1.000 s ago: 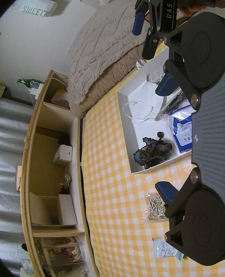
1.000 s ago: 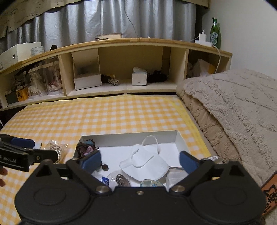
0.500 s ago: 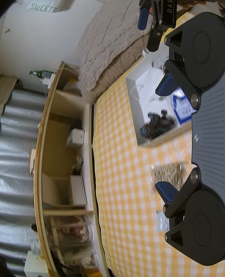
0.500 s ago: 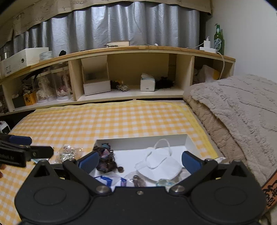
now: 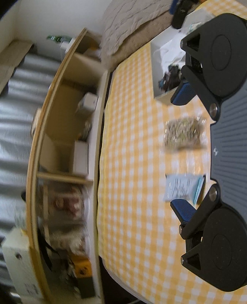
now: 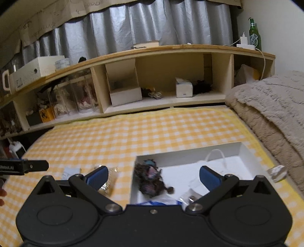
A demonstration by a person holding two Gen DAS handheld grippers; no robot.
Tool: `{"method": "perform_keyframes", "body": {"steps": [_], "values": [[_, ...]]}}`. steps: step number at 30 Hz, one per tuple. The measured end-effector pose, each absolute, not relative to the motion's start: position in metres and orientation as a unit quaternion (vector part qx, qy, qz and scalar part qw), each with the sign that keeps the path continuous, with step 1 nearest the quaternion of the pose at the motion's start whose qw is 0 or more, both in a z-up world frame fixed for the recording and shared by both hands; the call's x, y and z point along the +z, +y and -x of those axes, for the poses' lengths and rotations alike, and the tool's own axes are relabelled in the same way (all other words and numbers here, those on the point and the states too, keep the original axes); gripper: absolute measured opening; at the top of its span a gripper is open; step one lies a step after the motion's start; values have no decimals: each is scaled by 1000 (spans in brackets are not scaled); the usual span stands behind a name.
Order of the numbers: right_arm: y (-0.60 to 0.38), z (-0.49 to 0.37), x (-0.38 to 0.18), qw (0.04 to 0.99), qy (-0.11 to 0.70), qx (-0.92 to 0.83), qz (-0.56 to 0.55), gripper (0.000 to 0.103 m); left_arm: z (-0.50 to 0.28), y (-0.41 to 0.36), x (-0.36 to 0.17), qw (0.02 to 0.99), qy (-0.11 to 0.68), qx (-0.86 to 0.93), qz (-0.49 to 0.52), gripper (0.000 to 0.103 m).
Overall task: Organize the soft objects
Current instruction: 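Move both open tools back toward the white sachet and rubber band bag, then grasp the white sachet with the left tool while the right tool grasps the rubber band bag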
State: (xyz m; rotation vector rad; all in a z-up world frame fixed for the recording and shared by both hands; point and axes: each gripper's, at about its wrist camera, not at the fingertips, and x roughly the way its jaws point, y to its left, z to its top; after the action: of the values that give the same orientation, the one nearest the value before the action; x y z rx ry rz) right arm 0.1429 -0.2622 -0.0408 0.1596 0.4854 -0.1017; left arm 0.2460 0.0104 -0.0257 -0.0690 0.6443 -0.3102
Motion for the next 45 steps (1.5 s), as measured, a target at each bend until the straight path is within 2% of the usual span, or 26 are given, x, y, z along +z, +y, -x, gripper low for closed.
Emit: {"method": "perform_keyframes", "body": {"steps": [5, 14, 31, 42, 45], "values": [[-238, -160, -56, 967, 243, -39, -71, 103, -266, 35, -38, 936, 322, -137, 51, 103], [-202, -202, -70, 967, 242, -5, -83, 103, -294, 42, -65, 939, 309, -149, -5, 103], [-170, -309, -132, 913, 350, 53, -205, 103, -339, 24, -129, 916, 364, -162, -47, 103], [-160, -329, -157, 911, 371, 31, -178, 102, -356, 15, -147, 914, 374, -150, -54, 100], [-159, -327, -161, 910, 377, 31, -170, 96, -358, 9, -150, 914, 377, -141, -57, 99]]}}
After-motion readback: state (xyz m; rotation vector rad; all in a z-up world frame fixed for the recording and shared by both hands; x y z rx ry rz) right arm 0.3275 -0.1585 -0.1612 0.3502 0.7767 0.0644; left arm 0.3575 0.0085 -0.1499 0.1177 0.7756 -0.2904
